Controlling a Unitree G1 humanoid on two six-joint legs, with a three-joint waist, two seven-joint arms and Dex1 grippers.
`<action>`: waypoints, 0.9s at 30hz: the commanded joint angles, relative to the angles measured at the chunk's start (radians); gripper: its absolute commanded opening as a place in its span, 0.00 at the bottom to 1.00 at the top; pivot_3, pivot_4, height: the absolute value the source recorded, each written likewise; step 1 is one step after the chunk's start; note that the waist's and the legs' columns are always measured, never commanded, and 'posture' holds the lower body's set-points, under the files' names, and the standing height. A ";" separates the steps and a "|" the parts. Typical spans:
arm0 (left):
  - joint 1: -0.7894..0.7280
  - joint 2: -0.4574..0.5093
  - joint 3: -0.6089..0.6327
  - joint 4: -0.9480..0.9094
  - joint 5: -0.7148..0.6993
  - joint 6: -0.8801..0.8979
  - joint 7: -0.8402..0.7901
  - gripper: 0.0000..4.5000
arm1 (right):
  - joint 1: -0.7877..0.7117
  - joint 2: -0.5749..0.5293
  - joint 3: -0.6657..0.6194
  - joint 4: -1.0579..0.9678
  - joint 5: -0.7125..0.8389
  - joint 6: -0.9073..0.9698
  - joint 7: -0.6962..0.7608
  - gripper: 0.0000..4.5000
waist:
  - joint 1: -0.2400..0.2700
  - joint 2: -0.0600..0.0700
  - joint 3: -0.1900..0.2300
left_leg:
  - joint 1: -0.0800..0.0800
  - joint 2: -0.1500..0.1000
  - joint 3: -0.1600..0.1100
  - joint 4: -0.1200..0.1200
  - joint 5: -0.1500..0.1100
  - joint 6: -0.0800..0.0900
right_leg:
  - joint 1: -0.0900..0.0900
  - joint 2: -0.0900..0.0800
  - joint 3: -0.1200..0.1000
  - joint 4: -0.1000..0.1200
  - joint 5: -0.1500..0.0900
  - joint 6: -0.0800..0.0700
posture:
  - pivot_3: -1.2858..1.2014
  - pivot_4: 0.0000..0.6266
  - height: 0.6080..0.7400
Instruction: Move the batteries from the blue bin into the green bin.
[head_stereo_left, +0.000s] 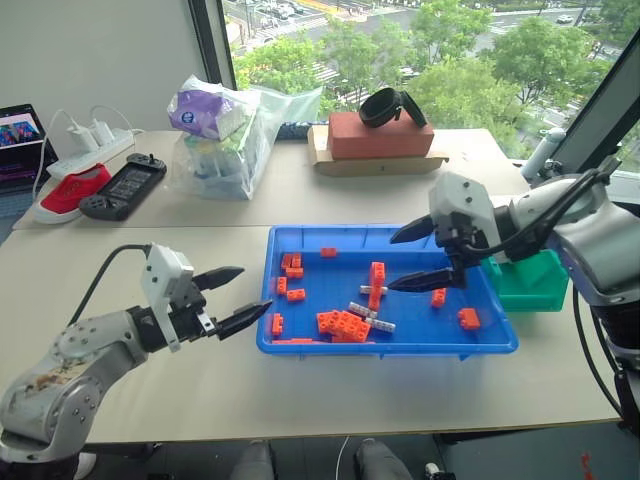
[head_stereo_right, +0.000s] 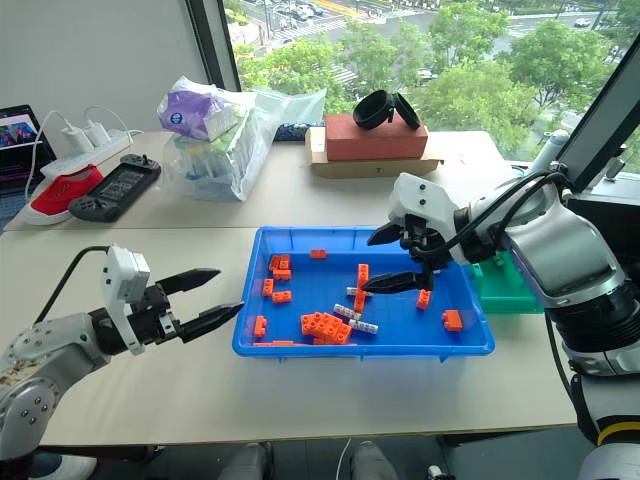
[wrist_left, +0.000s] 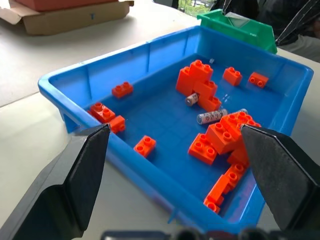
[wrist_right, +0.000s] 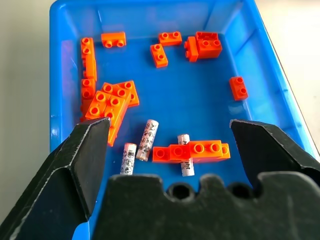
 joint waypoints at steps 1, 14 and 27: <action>0.011 0.009 0.024 -0.051 0.011 -0.031 0.013 1.00 | -0.062 0.090 0.031 0.117 -0.110 -0.003 -0.095 0.99 | -0.002 0.000 0.000 | 0.000 0.000 0.000 0.000 0.000 0.000 | 0.000 0.000 0.000 0.000 0.000 0.000 | 0.52 0.24 1.00; 0.011 0.013 0.055 -0.096 -0.078 0.030 0.072 1.00 | -0.067 0.224 0.026 0.280 -0.176 0.003 -0.134 0.99 | -0.002 0.000 0.000 | 0.000 0.000 -0.001 -0.001 0.000 -0.001 | -0.001 0.000 -0.001 0.001 0.001 -0.001 | 0.52 0.24 1.00; -0.039 0.085 0.054 -0.097 -0.180 0.083 0.070 1.00 | 0.013 0.254 0.018 0.324 -0.222 -0.045 -0.143 0.54 | -0.004 0.000 0.000 | 0.000 0.000 -0.001 -0.001 0.000 -0.001 | -0.001 0.000 -0.001 0.001 0.001 0.000 | 0.52 0.24 1.00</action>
